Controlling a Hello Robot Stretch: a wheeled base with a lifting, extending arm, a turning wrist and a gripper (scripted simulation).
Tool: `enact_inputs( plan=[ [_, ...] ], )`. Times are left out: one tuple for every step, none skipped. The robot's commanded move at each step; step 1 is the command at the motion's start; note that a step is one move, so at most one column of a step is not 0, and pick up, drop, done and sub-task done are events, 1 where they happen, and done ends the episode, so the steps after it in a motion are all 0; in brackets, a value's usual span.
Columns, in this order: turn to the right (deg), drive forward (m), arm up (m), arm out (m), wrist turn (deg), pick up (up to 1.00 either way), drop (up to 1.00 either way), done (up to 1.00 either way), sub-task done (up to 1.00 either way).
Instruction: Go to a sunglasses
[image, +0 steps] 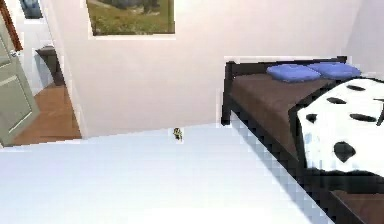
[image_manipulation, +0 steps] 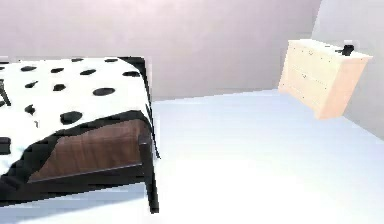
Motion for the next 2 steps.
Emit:
enact_inputs(
  plan=[
    [-3.0,0.0,0.0,0.0,0.0,0.0,0.0,0.0,0.0],
    [0.0,0.45,0.0,0.0,0.0,0.0,0.0,0.0,0.0]
  ],
)
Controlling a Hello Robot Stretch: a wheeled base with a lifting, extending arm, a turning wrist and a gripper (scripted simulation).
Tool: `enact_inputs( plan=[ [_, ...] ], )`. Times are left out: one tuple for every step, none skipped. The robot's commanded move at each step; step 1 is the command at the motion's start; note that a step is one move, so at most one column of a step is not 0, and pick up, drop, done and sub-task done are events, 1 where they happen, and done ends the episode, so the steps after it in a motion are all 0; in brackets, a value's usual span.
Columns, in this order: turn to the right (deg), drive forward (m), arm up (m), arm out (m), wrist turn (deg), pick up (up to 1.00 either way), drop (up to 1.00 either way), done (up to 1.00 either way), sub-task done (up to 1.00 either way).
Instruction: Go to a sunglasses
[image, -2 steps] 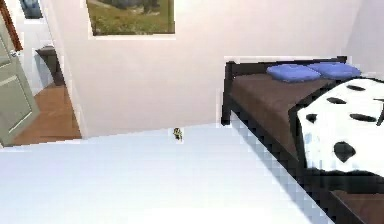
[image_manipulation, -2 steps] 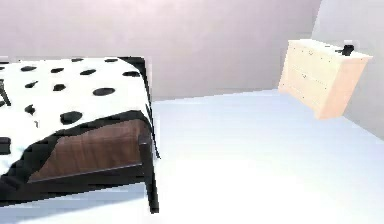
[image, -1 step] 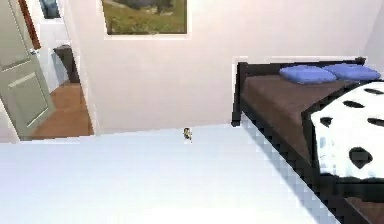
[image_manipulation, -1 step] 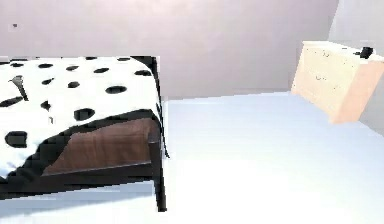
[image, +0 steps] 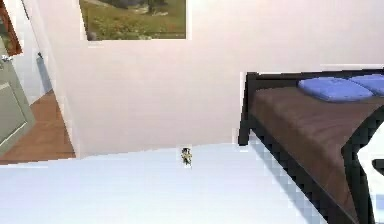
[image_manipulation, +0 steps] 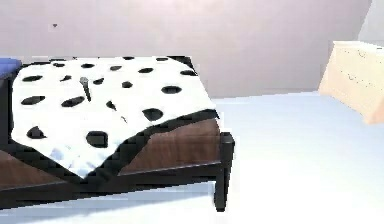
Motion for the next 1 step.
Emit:
enact_inputs(
  plan=[
    [-45.0,0.0,0.0,0.0,0.0,0.0,0.0,0.0,0.0]
  ],
)
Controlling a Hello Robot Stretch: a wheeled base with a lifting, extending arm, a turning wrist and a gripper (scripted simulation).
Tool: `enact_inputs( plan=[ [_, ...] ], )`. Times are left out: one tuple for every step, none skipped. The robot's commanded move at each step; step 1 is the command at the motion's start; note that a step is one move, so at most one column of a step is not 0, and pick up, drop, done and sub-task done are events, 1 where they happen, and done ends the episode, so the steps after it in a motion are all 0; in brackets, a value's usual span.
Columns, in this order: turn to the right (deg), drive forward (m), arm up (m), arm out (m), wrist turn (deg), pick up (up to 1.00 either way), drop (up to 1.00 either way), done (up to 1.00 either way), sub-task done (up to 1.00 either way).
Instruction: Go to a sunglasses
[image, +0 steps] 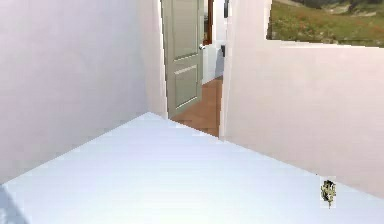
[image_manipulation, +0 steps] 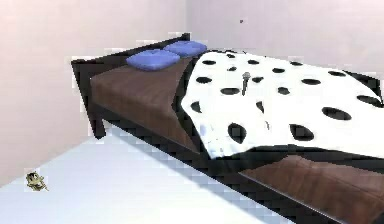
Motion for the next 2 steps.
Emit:
enact_inputs(
  plan=[
    [0.0,1.0,0.0,0.0,0.0,0.0,0.0,0.0,0.0],
    [0.0,0.85,0.0,0.0,0.0,0.0,0.0,0.0,0.0]
  ],
)
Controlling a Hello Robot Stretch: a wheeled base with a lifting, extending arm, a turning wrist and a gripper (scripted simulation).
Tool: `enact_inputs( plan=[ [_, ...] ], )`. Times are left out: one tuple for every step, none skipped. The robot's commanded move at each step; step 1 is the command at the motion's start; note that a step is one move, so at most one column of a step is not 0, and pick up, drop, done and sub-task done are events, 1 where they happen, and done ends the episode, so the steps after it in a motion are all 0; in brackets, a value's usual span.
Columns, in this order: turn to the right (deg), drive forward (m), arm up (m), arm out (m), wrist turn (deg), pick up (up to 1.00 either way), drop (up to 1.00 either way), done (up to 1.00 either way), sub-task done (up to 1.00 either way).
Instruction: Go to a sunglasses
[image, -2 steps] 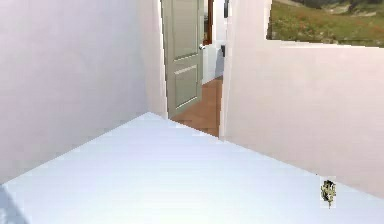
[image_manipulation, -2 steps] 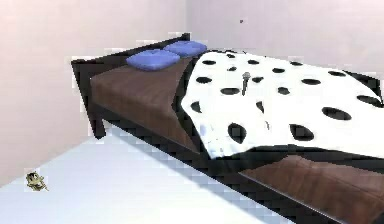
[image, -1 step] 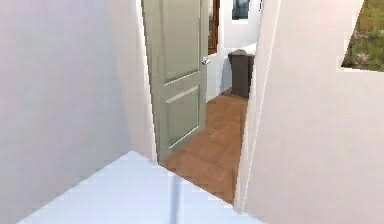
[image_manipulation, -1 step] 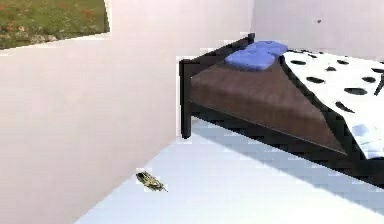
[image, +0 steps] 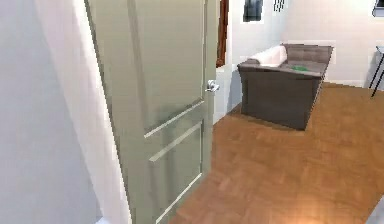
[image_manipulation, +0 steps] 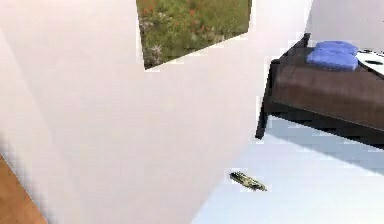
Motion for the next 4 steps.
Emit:
enact_inputs(
  plan=[
    [30.0,0.0,0.0,0.0,0.0,0.0,0.0,0.0,0.0],
    [0.0,0.25,0.0,0.0,0.0,0.0,0.0,0.0,0.0],
    [9.0,0.0,0.0,0.0,0.0,0.0,0.0,0.0,0.0],
    [0.0,0.05,0.0,0.0,0.0,0.0,0.0,0.0,0.0]
  ],
)
